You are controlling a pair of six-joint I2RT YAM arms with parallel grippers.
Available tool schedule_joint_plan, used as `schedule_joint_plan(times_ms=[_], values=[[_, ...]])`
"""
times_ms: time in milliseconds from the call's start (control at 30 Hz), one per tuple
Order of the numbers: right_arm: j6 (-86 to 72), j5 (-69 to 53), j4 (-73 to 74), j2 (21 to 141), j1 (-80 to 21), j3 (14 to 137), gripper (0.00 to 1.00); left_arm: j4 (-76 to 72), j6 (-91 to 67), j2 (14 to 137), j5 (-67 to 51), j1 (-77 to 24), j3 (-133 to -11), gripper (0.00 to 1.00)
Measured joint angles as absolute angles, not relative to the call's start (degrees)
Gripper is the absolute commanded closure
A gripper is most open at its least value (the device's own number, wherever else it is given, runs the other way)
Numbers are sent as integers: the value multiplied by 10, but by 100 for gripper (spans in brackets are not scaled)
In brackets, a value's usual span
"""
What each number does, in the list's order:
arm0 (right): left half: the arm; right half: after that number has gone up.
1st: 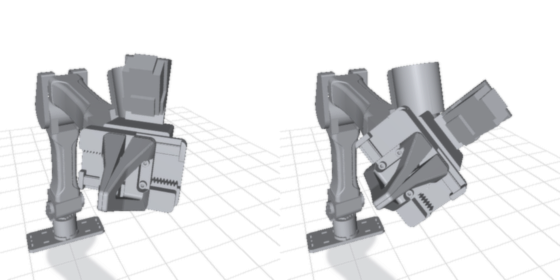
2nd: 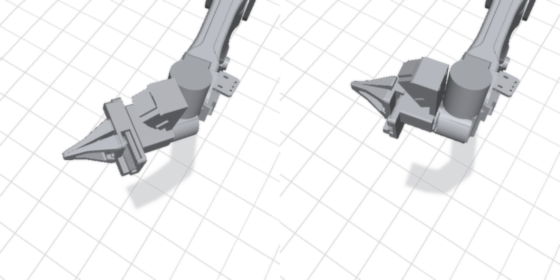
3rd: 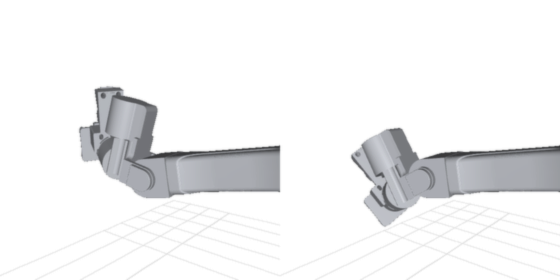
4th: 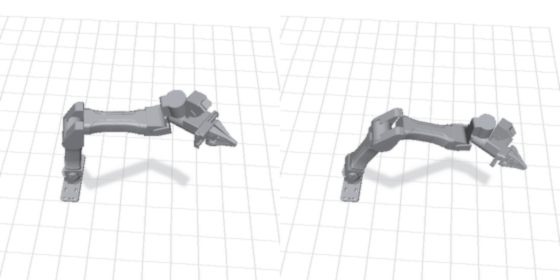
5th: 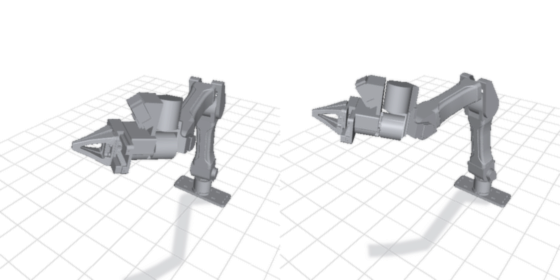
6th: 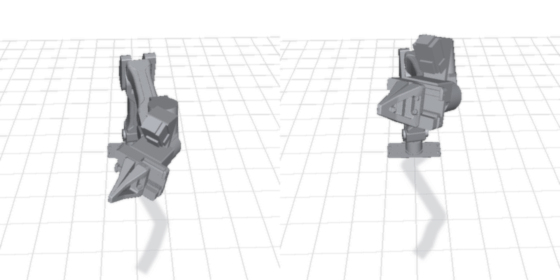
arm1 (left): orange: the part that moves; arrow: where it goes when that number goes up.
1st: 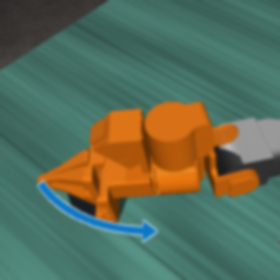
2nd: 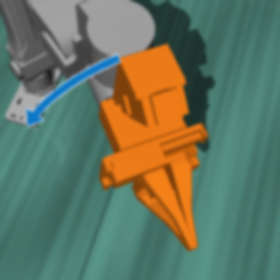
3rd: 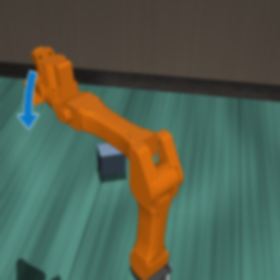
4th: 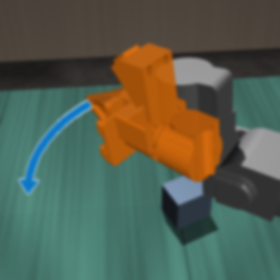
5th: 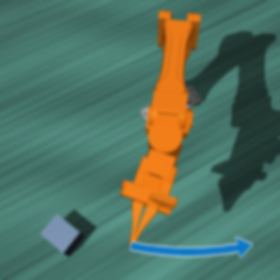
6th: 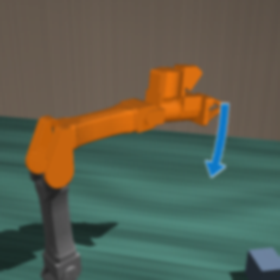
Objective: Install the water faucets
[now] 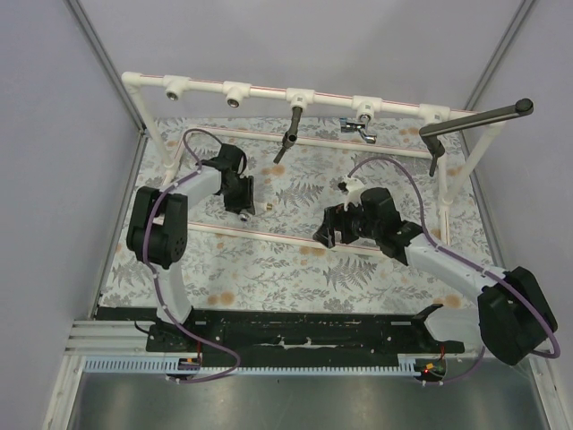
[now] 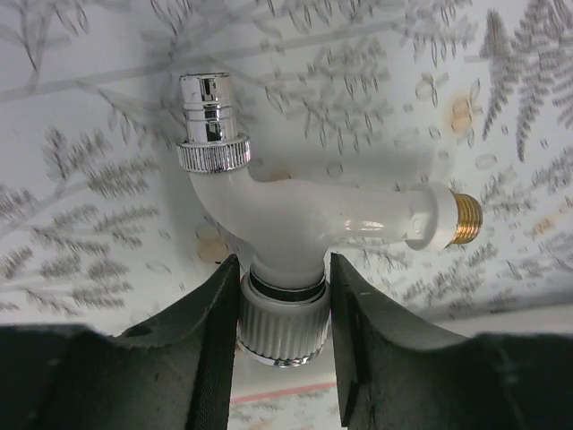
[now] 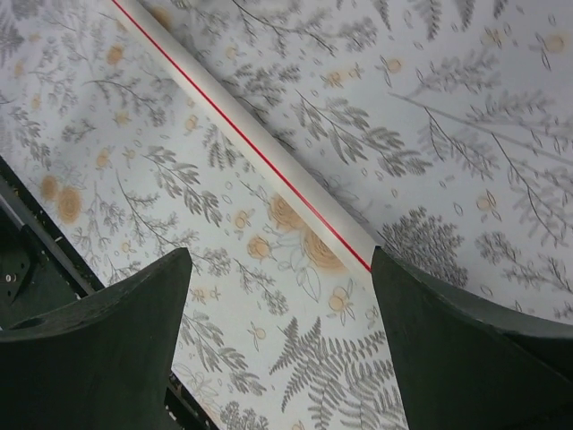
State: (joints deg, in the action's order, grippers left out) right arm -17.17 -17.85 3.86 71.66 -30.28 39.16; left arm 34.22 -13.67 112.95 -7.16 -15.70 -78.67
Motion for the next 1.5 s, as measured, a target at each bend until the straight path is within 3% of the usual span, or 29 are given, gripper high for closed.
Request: schedule_joint_plan(times_ms=[367,600,733,933,1500], values=[[-116,-199,-119,750,-362,392,12,381,-234,954,-162,-207,-705,98],[-78,-190,-190,779,-404,392,14,385,-280,917,-183,-269,-690,98],[-55,-164,-196,797,-429,396,19,384,-299,904,-183,-293,-682,98],[-36,-151,-196,804,-438,404,35,384,-313,875,-183,-299,-667,98],[-25,-124,-189,813,-441,420,35,394,-317,850,-184,-302,-637,98]])
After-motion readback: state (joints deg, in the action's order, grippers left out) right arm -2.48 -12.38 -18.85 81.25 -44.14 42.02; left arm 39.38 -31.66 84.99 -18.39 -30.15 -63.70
